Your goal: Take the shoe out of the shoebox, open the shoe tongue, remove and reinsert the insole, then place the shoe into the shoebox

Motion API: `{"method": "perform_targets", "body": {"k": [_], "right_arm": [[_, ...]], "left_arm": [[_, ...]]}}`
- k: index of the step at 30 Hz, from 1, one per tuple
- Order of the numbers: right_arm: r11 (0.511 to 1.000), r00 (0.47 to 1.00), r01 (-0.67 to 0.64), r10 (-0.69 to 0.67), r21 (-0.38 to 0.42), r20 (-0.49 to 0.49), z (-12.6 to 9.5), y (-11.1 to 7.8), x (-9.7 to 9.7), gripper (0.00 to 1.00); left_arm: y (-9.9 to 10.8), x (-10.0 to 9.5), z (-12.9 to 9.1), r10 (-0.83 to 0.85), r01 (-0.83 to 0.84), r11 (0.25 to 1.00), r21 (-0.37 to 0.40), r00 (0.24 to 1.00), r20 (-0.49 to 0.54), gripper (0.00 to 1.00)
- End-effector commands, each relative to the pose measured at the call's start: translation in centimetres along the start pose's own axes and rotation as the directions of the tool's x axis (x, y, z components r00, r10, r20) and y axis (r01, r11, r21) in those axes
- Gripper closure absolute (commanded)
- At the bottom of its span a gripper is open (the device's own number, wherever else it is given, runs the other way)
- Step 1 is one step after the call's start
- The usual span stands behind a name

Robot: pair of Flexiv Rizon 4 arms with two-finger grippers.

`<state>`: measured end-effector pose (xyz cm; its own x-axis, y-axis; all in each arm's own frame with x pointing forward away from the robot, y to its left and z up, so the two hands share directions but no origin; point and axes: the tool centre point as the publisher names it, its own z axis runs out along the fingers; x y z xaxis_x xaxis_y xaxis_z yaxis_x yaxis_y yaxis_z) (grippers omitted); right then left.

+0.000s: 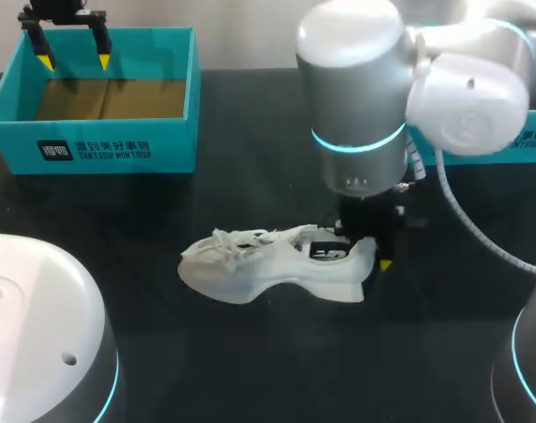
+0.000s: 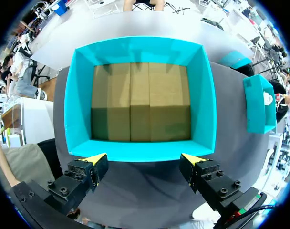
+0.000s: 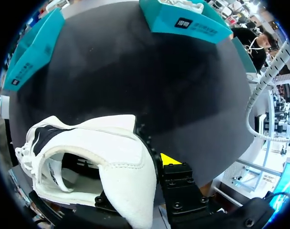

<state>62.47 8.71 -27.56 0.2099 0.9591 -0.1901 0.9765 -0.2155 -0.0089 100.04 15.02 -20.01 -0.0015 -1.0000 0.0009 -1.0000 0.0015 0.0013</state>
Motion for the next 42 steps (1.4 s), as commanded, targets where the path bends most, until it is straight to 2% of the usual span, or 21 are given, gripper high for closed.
{"method": "perform_targets", "body": {"k": [1, 12, 21, 31, 42], "right_arm": [[0.997, 0.998, -0.068, 0.067, -0.024, -0.008, 1.3, -1.5, 3.1, 1.0], [0.999, 1.0, -0.02, 0.019, -0.026, -0.01, 4.1, -1.3, 6.1, 1.0], [1.0, 1.0, -0.012, 0.012, -0.014, 0.007, 6.3, -0.6, 7.7, 1.0], [1.0, 1.0, 0.0, 0.0, 0.001, 0.027, 8.6, -0.1, 8.6, 1.0], [1.0, 1.0, 0.002, -0.003, 0.022, 0.011, 9.7, 0.0, 8.5, 1.0]], "left_arm": [[0.0, 0.0, 0.0, -0.001, 0.001, 1.0, 0.0, 1.0, 0.0, 0.0], [0.0, 0.0, 0.0, -0.001, 0.001, 1.0, 0.0, 1.0, 0.0, 0.0], [0.0, 0.0, 0.0, -0.001, 0.001, 1.0, 0.0, 1.0, 0.0, 0.0], [0.0, 0.0, 0.0, -0.001, 0.001, 1.0, 0.0, 1.0, 0.0, 0.0], [0.0, 0.0, 0.0, -0.001, 0.001, 1.0, 0.0, 1.0, 0.0, 0.0]]}}
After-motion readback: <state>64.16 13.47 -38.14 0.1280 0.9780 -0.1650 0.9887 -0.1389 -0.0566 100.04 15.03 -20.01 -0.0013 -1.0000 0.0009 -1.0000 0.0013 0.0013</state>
